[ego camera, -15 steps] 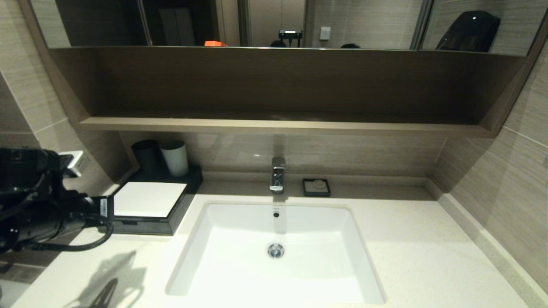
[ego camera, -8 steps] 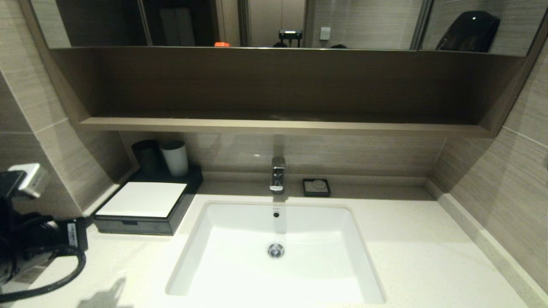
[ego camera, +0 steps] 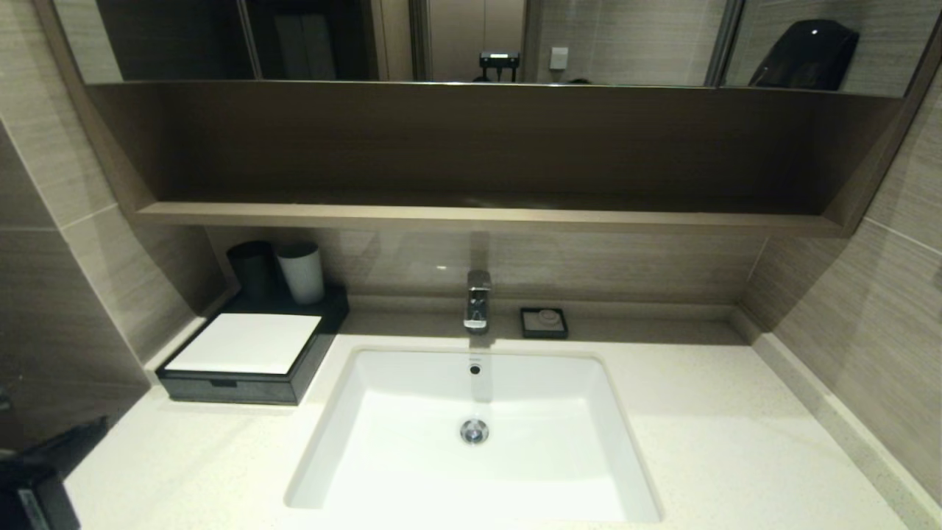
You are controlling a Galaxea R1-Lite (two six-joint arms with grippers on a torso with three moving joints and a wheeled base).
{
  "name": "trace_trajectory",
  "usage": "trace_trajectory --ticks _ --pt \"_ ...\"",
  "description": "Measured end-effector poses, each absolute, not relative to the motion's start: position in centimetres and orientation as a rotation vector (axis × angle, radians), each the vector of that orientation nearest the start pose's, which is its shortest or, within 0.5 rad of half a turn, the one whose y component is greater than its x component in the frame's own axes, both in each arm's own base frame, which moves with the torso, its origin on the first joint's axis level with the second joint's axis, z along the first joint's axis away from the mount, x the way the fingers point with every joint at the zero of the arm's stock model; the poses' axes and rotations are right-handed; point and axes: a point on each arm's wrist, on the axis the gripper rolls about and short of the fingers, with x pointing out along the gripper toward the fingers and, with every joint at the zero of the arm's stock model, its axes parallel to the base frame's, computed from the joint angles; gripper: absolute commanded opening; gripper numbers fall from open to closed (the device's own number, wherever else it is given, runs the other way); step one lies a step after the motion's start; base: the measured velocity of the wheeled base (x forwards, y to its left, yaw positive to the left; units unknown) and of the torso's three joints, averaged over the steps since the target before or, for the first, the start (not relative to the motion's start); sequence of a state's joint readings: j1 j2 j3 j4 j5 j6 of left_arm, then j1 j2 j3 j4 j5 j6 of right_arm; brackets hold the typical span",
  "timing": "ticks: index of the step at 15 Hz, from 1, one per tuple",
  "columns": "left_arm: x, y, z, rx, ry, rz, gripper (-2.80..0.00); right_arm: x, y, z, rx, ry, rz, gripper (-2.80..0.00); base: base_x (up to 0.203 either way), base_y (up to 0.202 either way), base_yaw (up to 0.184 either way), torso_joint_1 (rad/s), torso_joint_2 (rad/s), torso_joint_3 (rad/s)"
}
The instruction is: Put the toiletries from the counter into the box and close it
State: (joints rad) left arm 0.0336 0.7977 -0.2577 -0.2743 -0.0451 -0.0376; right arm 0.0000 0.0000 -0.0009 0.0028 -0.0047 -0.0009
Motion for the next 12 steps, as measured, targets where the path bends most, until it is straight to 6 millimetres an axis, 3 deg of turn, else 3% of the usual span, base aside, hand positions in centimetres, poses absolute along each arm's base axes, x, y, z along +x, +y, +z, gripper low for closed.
trace_trajectory --ticks 7,12 --pt "0.9 -0.1 14.5 0.001 0.146 -0.020 -2.80 -2.3 0.0 7.5 -0.001 0.002 -0.004 -2.80 0.000 0.000 0.000 0.000 0.00 0.000" --pt "-1.7 -0.2 12.9 0.026 0.084 -0.032 -2.80 -2.3 0.0 7.5 0.000 0.002 -0.005 -2.80 0.000 0.000 0.000 0.000 0.00 0.000"
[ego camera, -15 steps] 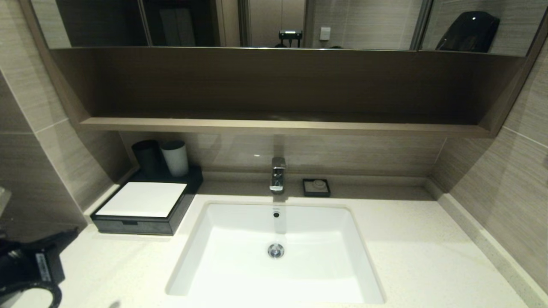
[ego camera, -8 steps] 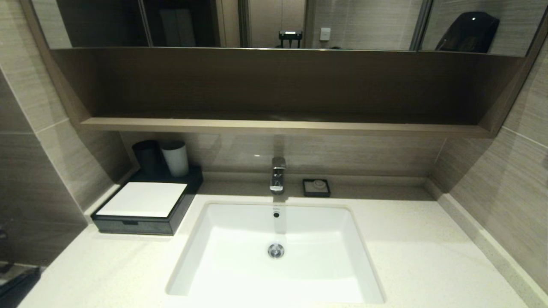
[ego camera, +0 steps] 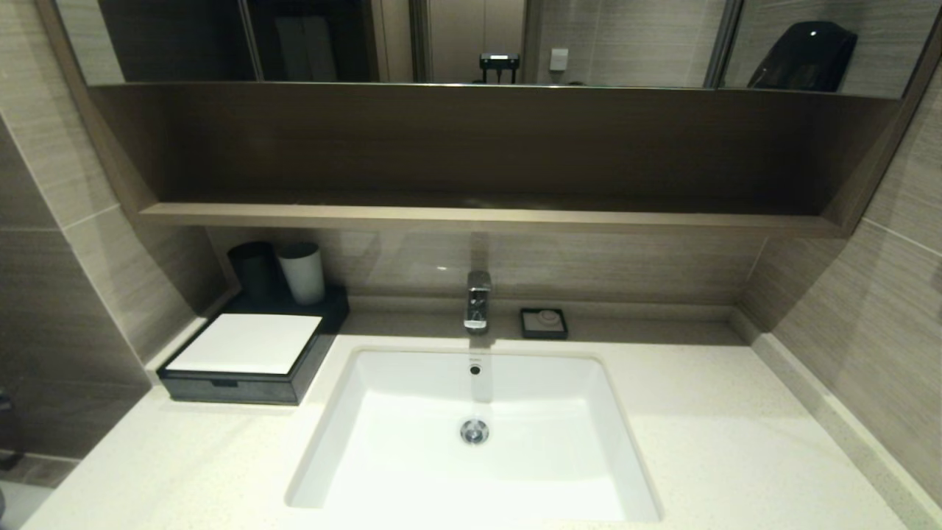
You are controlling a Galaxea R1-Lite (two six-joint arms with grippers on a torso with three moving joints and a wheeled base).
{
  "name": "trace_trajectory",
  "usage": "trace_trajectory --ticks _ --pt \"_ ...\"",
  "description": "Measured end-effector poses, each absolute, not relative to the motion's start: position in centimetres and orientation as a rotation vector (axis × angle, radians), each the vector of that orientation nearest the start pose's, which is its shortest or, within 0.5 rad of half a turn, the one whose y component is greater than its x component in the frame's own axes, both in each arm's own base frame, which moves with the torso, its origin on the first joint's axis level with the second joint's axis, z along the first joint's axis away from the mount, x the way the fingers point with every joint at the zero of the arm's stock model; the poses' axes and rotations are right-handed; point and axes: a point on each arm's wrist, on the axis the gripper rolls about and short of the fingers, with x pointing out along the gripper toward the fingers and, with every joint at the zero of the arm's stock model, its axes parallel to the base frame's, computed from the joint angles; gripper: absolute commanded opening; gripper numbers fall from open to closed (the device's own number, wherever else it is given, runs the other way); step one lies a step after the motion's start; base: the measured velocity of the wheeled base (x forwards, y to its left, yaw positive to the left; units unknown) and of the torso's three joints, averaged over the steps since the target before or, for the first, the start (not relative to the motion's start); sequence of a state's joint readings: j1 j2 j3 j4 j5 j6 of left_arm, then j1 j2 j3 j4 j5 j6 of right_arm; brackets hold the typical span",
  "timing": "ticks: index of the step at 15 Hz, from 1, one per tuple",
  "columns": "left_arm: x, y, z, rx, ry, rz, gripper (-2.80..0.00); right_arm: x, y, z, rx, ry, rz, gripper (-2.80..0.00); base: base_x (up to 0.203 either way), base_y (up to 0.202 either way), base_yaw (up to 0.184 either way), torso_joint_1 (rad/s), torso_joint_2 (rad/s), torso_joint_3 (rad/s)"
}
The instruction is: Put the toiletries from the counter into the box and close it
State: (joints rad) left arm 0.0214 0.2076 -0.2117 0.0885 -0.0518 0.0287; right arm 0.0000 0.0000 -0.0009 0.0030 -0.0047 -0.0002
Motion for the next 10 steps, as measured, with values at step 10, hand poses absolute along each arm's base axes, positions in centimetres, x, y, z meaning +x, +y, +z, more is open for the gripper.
trace_trajectory --ticks 10 --pt "-2.3 -0.1 11.5 0.063 -0.088 -0.030 -2.80 -2.3 0.0 7.5 -0.001 0.002 -0.005 -2.80 0.000 0.000 0.000 0.000 0.00 0.000"
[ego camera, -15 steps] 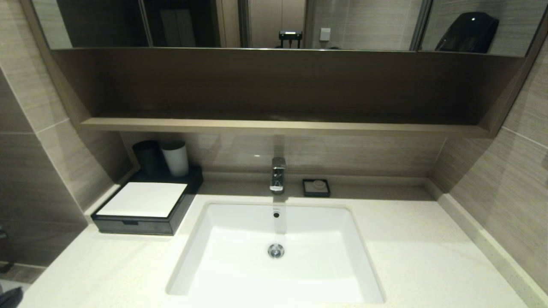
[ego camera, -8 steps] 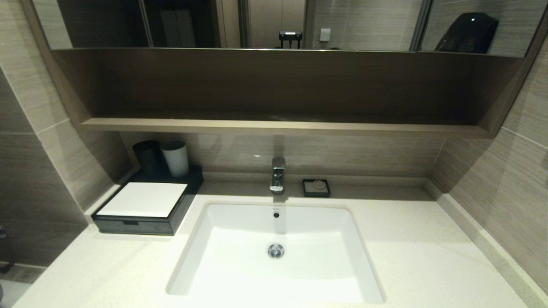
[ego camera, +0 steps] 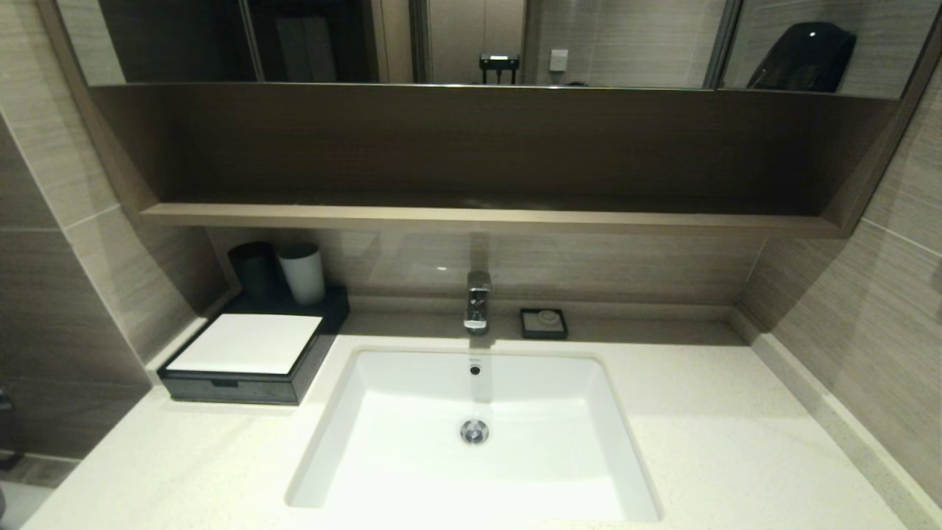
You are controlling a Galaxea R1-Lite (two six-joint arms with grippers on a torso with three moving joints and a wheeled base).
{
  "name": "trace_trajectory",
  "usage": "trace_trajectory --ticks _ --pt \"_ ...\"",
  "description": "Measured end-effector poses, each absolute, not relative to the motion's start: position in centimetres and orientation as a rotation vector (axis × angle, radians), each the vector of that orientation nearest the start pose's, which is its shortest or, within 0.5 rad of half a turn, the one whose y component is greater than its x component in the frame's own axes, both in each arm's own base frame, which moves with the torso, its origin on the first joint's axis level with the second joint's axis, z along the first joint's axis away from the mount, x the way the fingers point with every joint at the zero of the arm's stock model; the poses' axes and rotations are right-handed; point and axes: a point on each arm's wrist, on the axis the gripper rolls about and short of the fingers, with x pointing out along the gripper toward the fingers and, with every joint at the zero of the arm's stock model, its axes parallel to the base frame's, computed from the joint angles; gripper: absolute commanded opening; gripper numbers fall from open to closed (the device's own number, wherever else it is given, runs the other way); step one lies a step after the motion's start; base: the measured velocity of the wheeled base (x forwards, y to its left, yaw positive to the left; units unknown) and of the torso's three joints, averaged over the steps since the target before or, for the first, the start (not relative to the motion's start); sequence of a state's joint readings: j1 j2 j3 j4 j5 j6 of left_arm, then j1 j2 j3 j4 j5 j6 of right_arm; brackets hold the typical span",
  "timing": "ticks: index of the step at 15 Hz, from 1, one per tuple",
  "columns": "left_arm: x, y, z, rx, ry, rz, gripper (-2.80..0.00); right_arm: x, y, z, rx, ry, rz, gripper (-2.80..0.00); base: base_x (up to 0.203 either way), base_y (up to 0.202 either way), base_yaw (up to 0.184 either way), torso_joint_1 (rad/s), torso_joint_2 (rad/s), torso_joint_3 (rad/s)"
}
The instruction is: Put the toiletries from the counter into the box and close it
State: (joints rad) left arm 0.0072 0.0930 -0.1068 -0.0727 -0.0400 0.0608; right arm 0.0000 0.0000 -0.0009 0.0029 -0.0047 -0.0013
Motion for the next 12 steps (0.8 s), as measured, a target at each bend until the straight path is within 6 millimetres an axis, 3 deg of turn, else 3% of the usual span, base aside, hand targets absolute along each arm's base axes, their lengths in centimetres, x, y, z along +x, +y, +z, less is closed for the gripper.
trace_trajectory --ticks 12 --pt "-1.6 -0.1 8.7 0.066 -0.006 -0.024 -2.80 -2.3 0.0 7.5 0.000 0.002 -0.004 -2.80 0.000 0.000 0.000 0.000 0.00 0.000"
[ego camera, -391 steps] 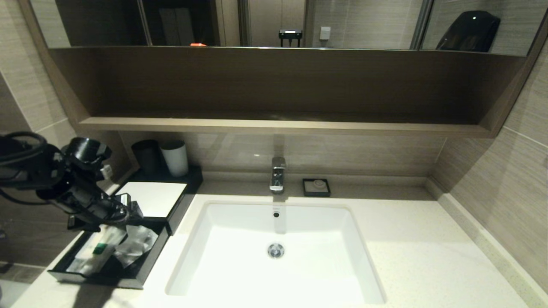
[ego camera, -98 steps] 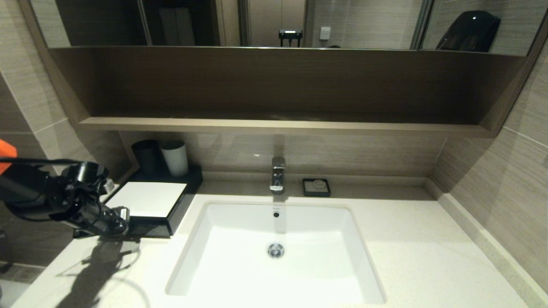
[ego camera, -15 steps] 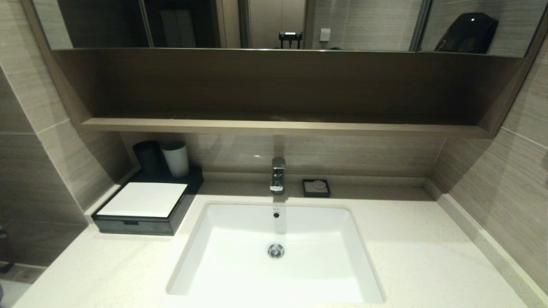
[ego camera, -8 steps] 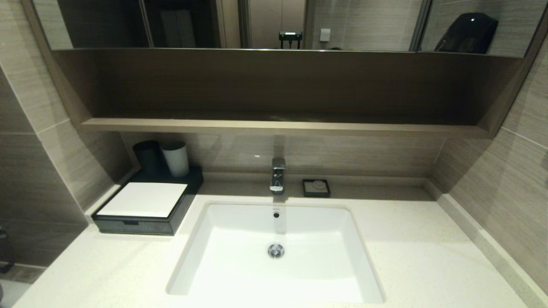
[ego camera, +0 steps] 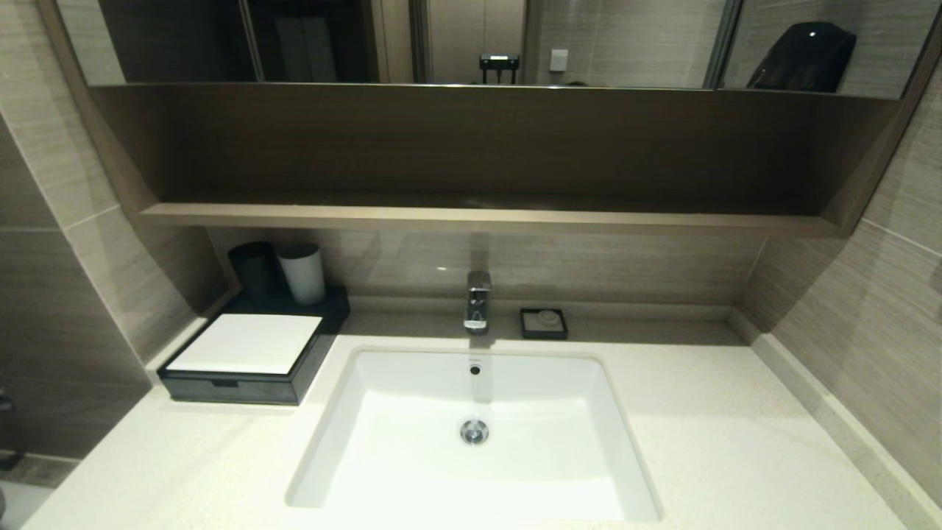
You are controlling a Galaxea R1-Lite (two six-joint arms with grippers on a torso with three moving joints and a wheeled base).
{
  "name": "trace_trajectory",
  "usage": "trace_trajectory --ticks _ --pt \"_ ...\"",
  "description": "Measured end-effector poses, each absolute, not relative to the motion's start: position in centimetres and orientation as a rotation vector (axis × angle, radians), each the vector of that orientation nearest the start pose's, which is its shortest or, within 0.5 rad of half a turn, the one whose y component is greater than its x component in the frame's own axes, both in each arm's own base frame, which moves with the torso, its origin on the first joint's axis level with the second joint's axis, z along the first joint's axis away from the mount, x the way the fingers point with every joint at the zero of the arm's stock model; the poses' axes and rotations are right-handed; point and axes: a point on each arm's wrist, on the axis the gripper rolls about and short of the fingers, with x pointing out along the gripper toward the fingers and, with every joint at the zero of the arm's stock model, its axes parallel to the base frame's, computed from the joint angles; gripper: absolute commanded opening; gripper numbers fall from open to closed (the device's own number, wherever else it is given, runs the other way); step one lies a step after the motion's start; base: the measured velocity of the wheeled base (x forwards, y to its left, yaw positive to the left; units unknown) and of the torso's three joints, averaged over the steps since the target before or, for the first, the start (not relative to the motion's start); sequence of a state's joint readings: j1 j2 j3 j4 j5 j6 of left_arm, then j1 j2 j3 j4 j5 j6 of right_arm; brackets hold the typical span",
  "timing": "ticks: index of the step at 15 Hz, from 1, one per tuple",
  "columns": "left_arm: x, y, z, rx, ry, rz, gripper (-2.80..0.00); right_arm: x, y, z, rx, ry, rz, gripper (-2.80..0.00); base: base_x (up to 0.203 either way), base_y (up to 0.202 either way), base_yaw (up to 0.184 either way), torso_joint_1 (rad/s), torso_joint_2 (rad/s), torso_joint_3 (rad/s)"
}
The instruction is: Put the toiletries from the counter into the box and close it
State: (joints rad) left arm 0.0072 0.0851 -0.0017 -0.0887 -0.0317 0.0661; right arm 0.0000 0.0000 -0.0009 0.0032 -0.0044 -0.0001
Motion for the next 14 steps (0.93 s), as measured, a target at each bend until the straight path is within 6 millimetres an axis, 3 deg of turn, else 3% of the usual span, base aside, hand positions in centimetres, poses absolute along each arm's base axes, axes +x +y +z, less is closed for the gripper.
trace_trajectory --ticks 14 --pt "-2.29 -0.07 7.50 0.061 0.008 -0.019 -2.80 -2.29 -0.01 7.54 -0.001 0.002 -0.005 -2.80 0.000 0.000 0.000 0.000 0.00 0.000"
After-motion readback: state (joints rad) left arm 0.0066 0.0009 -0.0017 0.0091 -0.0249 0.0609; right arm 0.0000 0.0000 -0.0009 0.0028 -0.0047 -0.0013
